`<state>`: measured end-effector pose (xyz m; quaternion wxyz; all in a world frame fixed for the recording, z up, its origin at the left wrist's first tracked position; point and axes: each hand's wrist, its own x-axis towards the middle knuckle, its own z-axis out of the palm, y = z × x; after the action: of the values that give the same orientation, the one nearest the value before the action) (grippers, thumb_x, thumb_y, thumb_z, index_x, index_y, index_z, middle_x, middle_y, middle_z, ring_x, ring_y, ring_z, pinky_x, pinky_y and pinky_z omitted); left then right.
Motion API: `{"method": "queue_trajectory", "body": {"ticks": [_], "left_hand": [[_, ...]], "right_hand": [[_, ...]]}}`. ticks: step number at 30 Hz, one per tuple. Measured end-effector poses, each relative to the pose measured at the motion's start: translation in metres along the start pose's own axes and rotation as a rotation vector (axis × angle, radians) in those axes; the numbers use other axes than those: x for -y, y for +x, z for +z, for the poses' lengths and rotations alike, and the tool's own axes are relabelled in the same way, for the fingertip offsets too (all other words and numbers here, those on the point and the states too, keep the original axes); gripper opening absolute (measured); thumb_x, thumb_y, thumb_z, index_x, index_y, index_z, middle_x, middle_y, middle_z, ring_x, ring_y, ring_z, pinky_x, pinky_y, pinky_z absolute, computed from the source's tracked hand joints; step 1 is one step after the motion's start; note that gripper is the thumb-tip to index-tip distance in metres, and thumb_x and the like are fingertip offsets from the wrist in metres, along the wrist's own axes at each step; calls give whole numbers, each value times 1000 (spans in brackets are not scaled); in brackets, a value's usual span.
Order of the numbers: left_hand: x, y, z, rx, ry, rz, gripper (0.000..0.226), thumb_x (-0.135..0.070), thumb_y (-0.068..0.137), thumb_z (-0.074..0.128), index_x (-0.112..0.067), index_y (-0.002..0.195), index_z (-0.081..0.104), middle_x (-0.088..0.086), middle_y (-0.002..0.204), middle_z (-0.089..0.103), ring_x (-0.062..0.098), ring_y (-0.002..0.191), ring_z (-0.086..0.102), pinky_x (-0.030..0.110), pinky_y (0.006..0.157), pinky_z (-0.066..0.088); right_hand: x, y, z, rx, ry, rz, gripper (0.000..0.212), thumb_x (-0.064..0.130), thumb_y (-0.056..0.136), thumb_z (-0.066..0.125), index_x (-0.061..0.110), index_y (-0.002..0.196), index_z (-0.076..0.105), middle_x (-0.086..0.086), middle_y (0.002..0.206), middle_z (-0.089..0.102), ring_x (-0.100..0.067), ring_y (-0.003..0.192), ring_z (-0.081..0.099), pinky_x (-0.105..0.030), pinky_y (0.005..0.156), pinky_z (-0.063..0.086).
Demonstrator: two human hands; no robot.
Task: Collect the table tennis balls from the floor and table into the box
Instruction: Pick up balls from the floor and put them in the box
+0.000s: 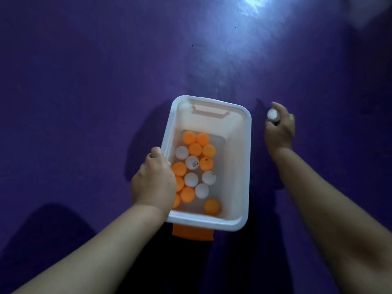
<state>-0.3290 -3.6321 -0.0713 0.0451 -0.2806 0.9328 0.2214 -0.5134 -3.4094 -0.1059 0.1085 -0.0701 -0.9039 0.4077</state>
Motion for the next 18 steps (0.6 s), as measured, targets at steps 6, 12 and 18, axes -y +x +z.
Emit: {"method": "queue_trajectory", "body": {"ticks": [6, 12, 18], "left_hand": [[0, -3, -4, -4, -41, 21, 10, -19, 99, 40, -9, 99, 39, 14, 102, 61, 37, 92, 61, 37, 61, 34], [-14, -20, -12, 101, -86, 79, 13, -17, 99, 37, -5, 102, 41, 20, 107, 61, 42, 96, 59, 37, 64, 33], [-47, -68, -3, 253, -107, 306, 14, -23, 99, 39, -9, 99, 42, 12, 101, 60, 32, 87, 58, 35, 62, 33]], "right_hand": [[50, -85, -46, 255, 287, -166, 45, 12, 87, 65, 14, 130, 49, 5, 83, 58, 3, 71, 55, -11, 67, 47], [31, -147, -89, 218, 266, 1, 35, 6, 90, 59, 15, 123, 55, -9, 77, 59, -9, 66, 55, -18, 63, 50], [-29, -218, -144, 11, 67, 230, 28, 8, 90, 58, 22, 114, 60, -1, 85, 63, -16, 75, 60, -32, 68, 53]]}}
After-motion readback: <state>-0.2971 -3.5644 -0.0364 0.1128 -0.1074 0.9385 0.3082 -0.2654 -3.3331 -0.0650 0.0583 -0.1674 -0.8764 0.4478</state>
